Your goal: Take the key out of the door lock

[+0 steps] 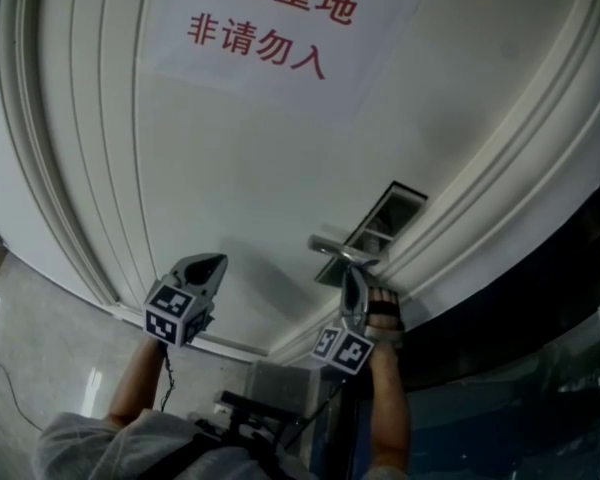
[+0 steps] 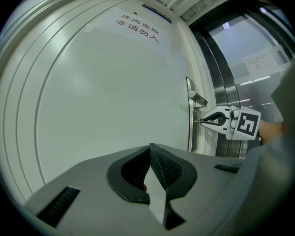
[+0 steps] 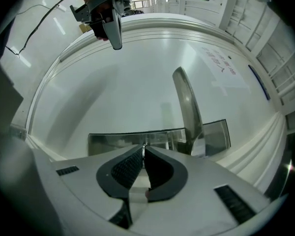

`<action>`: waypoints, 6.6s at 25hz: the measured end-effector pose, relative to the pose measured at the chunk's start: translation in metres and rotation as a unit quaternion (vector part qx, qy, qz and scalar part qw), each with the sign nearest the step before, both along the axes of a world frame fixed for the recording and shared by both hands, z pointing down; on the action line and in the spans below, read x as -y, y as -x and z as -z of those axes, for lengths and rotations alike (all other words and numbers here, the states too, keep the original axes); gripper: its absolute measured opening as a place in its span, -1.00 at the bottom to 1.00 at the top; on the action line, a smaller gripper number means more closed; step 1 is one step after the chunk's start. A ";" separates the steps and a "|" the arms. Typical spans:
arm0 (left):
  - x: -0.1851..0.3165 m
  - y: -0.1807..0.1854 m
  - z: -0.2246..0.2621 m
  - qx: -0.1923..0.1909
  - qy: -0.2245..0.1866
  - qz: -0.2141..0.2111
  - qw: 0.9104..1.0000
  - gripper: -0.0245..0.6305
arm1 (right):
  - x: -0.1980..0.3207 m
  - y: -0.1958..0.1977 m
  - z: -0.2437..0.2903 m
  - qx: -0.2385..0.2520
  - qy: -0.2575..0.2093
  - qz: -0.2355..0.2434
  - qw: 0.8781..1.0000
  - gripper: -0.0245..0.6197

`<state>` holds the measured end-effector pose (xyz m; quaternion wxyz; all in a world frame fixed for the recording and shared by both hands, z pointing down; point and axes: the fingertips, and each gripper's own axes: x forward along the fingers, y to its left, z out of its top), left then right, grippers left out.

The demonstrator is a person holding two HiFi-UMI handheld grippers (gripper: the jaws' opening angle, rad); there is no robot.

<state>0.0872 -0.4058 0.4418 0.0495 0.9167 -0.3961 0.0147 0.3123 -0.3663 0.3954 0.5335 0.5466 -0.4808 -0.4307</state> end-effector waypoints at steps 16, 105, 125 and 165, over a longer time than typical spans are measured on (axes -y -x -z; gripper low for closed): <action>-0.016 0.001 0.004 0.001 -0.007 0.008 1.000 -0.91 | -0.011 0.001 -0.002 0.009 -0.002 0.008 1.000 -0.85; -0.039 0.037 -0.002 0.005 -0.007 -0.015 1.000 -0.91 | -0.064 0.023 0.013 0.105 -0.029 -0.026 0.994 -0.86; -0.058 0.020 0.001 0.014 -0.017 -0.055 0.998 -0.91 | -0.145 0.011 0.010 0.376 -0.085 -0.051 0.921 -0.86; -0.069 0.003 -0.004 0.019 -0.016 -0.060 0.998 -0.91 | -0.180 -0.003 -0.020 0.649 -0.123 -0.014 0.751 -0.86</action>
